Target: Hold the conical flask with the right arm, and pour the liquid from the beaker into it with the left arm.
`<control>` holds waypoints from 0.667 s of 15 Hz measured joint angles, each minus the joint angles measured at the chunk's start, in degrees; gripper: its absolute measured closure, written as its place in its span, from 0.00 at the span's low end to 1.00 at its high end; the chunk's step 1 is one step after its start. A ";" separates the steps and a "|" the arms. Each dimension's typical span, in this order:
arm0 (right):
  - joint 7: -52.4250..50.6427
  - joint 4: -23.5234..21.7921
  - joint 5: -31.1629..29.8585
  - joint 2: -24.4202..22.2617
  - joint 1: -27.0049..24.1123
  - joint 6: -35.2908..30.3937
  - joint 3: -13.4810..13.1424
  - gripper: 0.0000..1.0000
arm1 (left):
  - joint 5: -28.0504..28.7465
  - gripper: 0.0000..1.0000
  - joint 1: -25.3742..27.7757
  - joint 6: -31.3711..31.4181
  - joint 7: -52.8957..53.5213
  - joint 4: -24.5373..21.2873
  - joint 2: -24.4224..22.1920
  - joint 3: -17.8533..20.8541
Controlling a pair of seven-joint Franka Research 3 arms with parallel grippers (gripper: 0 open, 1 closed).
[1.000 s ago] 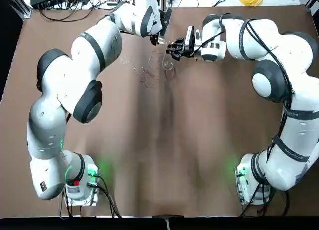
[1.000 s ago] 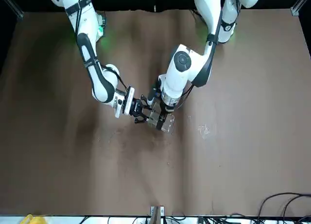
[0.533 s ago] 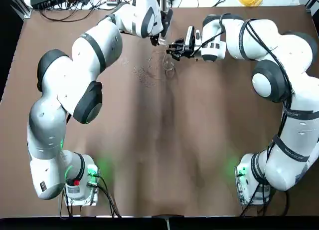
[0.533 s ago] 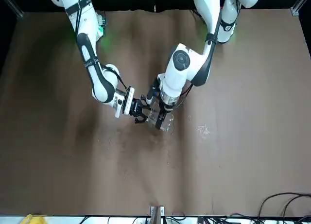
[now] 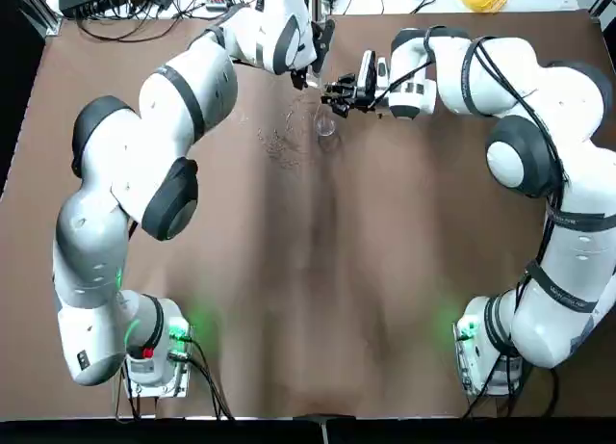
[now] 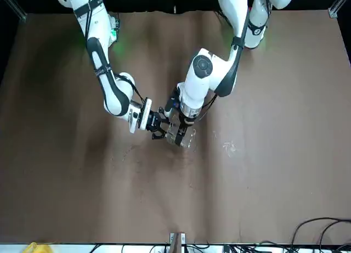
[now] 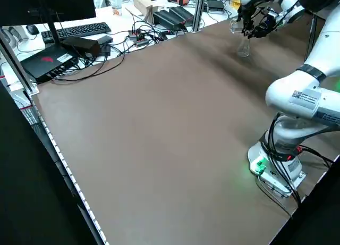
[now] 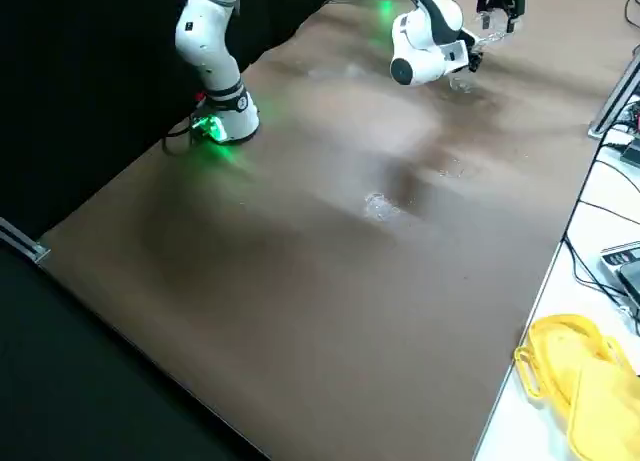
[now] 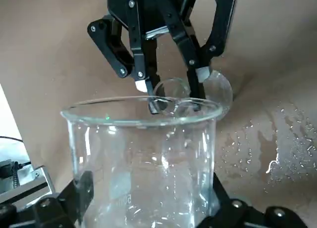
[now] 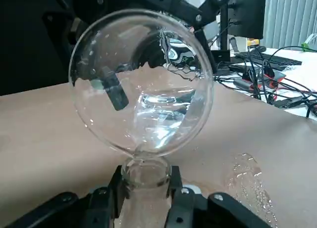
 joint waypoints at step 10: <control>0.00 0.00 0.00 0.00 0.01 0.03 0.00 0.61 | -0.18 0.02 0.07 0.00 -2.31 0.00 0.00 0.24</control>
